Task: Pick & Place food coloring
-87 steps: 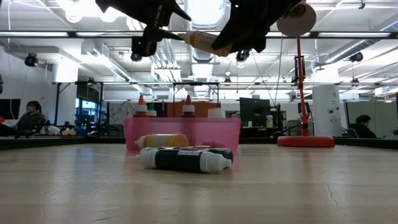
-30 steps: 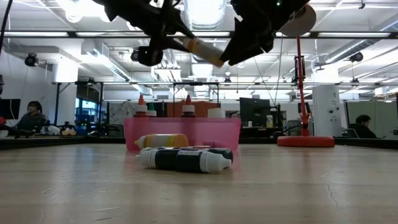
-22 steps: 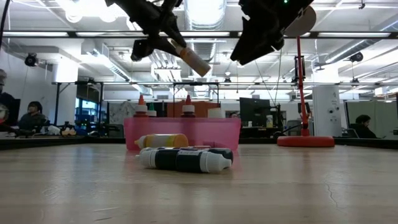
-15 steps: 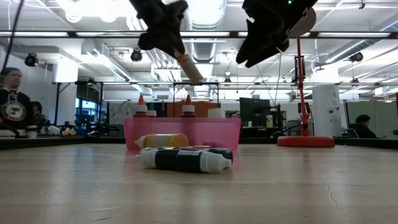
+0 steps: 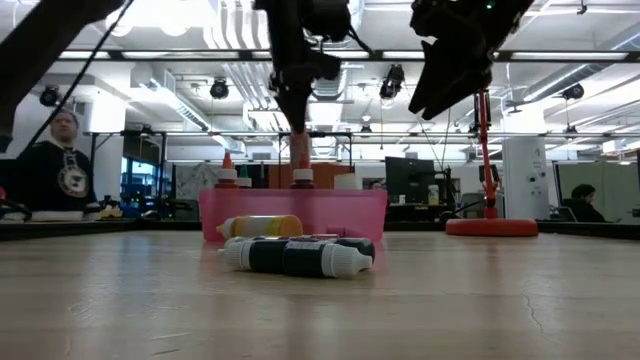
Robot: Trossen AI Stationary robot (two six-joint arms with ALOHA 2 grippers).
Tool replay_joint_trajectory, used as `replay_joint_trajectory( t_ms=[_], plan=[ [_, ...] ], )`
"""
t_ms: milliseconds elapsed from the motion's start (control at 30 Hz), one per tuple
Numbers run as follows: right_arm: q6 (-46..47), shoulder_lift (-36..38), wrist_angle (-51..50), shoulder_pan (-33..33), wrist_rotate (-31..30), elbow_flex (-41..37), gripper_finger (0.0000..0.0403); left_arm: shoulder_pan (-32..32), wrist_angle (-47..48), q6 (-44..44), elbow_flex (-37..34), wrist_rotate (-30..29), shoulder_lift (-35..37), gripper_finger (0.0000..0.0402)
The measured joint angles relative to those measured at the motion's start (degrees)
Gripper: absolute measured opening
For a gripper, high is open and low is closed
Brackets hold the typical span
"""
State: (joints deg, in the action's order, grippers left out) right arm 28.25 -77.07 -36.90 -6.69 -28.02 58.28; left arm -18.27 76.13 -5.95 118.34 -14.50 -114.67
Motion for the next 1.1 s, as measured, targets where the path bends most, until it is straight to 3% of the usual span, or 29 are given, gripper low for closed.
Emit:
replay_joint_trajectory(
  t_ms=[300,767,1100],
  plan=[
    [5.86,3.9,-0.13,-0.71,0.01,-4.49,0.0286,0.01,-0.57,-0.94,-0.04,1.8,-5.6,0.0094],
    [4.8,3.86,0.24,-0.69,-0.01,-4.99,0.0287,-1.48,-6.64,1.33,-8.69,4.65,-5.77,0.0095],
    [4.76,3.84,0.39,-0.69,-0.01,-5.03,0.0282,-1.55,-7.77,1.7,-9.07,4.08,-5.71,0.0134]
  ],
)
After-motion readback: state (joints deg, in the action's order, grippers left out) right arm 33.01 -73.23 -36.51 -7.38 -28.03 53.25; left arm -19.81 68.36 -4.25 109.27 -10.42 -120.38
